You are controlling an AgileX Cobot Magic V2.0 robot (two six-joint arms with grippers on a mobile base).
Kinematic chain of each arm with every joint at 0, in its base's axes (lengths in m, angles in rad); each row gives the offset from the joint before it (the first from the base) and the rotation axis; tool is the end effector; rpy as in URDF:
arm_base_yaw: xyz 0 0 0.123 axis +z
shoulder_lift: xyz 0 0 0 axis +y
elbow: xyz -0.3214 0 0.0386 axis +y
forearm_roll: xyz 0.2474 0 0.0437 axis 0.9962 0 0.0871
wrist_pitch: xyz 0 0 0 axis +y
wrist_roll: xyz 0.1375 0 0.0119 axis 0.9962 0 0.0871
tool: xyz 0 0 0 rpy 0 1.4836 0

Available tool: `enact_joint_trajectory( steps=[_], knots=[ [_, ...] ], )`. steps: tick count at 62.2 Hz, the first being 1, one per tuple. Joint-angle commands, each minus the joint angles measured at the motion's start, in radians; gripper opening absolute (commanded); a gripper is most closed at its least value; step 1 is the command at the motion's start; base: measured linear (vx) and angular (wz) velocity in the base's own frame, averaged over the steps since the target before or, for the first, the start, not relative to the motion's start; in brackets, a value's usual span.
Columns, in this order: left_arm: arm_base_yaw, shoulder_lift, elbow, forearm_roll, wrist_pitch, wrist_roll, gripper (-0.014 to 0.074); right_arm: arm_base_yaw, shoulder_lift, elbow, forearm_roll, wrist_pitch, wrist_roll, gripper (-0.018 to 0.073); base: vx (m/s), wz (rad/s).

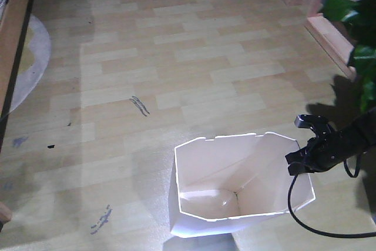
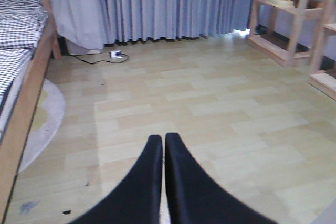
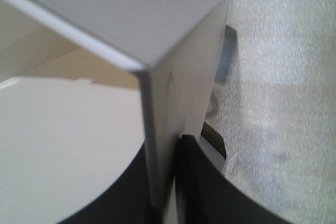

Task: Move trash bin to bedside with robot
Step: 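Carry the held bin with the right gripper toward the bed and curtains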

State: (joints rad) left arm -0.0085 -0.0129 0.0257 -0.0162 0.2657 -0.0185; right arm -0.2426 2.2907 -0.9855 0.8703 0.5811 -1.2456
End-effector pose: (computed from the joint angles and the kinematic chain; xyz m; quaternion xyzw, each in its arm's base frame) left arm 0.0615 -0.0011 0.1716 -0.0085 0.7713 -0.0152 0.6362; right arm 0.3459 -0.0259 -0.0131 -0.1030 0.9709 0.2096 0.0525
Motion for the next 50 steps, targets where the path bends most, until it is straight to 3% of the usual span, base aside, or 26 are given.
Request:
enact_joint_trajectory(
  steps=[1, 50],
  knots=[
    [-0.006, -0.013, 0.019, -0.002, -0.069, -0.004, -0.0006, -0.005, -0.075, -0.015, 0.070, 0.167, -0.002, -0.0005, 0.31, 0.28],
    [-0.006, -0.013, 0.019, -0.002, -0.069, -0.004, -0.0006, -0.005, -0.075, -0.015, 0.070, 0.167, -0.002, -0.0005, 0.28, 0.20]
  ],
)
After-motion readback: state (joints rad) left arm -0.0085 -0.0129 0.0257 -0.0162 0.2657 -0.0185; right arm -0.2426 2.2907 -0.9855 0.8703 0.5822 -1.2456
